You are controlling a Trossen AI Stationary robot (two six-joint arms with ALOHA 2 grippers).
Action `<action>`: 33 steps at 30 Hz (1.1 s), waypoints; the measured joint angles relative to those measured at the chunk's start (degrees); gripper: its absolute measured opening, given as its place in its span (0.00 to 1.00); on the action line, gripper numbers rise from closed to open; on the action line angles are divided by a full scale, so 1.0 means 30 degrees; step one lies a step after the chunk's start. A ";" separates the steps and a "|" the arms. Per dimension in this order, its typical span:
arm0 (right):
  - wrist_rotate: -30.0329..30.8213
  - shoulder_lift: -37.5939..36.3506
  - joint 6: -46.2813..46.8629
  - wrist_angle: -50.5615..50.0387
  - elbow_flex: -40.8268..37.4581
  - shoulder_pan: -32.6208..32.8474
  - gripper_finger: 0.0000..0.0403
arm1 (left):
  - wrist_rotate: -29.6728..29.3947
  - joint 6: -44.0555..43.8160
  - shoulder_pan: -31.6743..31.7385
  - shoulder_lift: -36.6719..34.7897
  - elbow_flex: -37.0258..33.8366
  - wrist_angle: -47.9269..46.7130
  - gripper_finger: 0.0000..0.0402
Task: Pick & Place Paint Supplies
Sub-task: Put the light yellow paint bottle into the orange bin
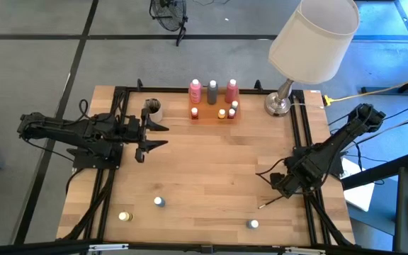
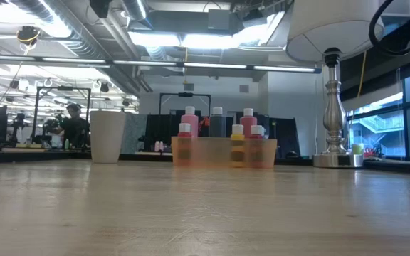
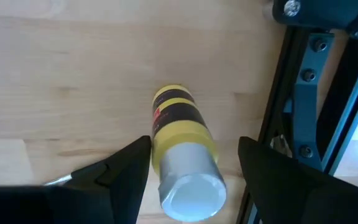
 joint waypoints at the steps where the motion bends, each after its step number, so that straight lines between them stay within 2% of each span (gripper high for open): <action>1: 0.0000 0.0000 0.0001 -0.0045 0.0000 0.0000 0.60 | 0.0000 0.0000 0.0000 0.0000 0.0000 -0.0006 0.52; 8: 0.0000 0.0000 0.0136 -0.0268 0.0000 0.0000 0.50 | 0.0000 -0.0059 0.0000 0.0000 0.0000 -0.0006 0.52; 24: -0.0066 0.0007 0.0501 -0.0012 0.0015 -0.0003 0.35 | 0.0000 -0.0044 0.0000 0.0000 0.0000 -0.0013 0.52; 33: -0.0058 0.0007 0.0498 -0.0034 0.0022 -0.0007 0.35 | 0.0000 -0.0044 0.0000 0.0000 0.0000 -0.0013 0.52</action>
